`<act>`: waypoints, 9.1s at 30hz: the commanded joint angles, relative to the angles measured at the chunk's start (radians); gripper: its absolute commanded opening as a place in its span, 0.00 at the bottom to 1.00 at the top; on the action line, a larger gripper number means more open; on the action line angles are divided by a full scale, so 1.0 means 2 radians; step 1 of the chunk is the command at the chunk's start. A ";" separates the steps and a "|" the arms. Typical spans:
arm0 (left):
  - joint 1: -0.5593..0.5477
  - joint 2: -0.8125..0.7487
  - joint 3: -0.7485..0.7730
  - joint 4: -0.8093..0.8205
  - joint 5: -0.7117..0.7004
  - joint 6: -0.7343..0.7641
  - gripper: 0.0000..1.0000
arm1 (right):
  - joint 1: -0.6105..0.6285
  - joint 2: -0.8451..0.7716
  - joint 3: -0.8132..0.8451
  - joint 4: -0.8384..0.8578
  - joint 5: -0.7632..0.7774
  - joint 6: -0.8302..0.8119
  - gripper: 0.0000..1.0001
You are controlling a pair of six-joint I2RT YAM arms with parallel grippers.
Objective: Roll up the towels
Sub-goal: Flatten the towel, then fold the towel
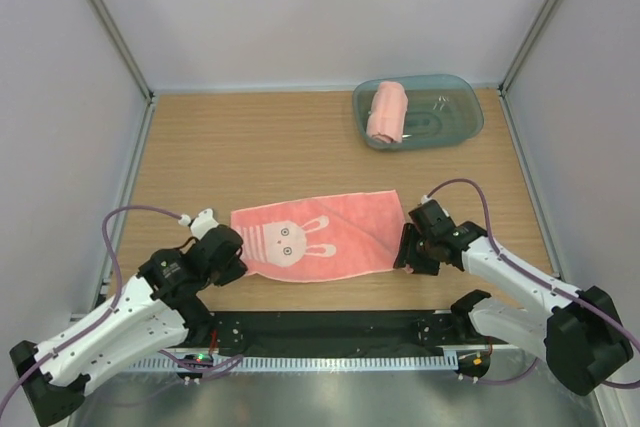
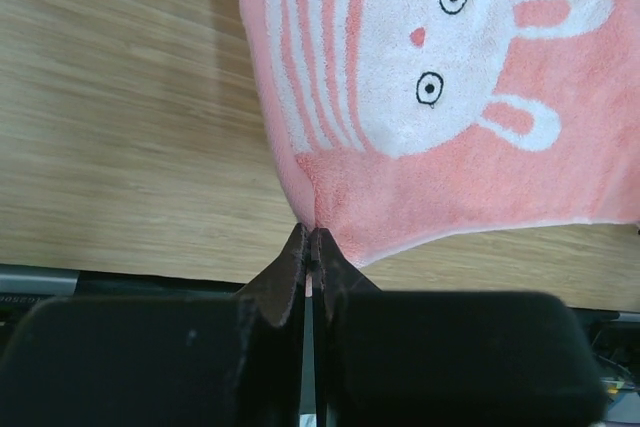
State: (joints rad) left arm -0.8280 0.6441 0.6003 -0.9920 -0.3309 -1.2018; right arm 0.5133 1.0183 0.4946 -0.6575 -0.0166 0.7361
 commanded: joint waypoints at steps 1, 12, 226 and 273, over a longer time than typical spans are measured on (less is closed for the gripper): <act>0.001 -0.008 0.001 -0.009 -0.010 -0.030 0.00 | 0.004 -0.013 -0.002 0.020 -0.018 0.014 0.58; 0.001 -0.034 0.002 -0.018 -0.098 -0.035 0.00 | 0.004 -0.068 -0.001 -0.026 0.039 0.030 1.00; 0.248 0.435 0.070 0.265 0.049 0.214 0.24 | 0.033 0.461 0.175 0.424 -0.342 -0.025 0.01; 0.254 0.459 0.085 0.254 0.063 0.222 0.17 | -0.264 0.128 0.022 0.155 -0.174 -0.056 0.01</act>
State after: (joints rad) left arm -0.3271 1.5234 0.8024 -0.4679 -0.2085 -0.7734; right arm -0.0124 1.3487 0.5262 -0.3115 -0.3950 0.6346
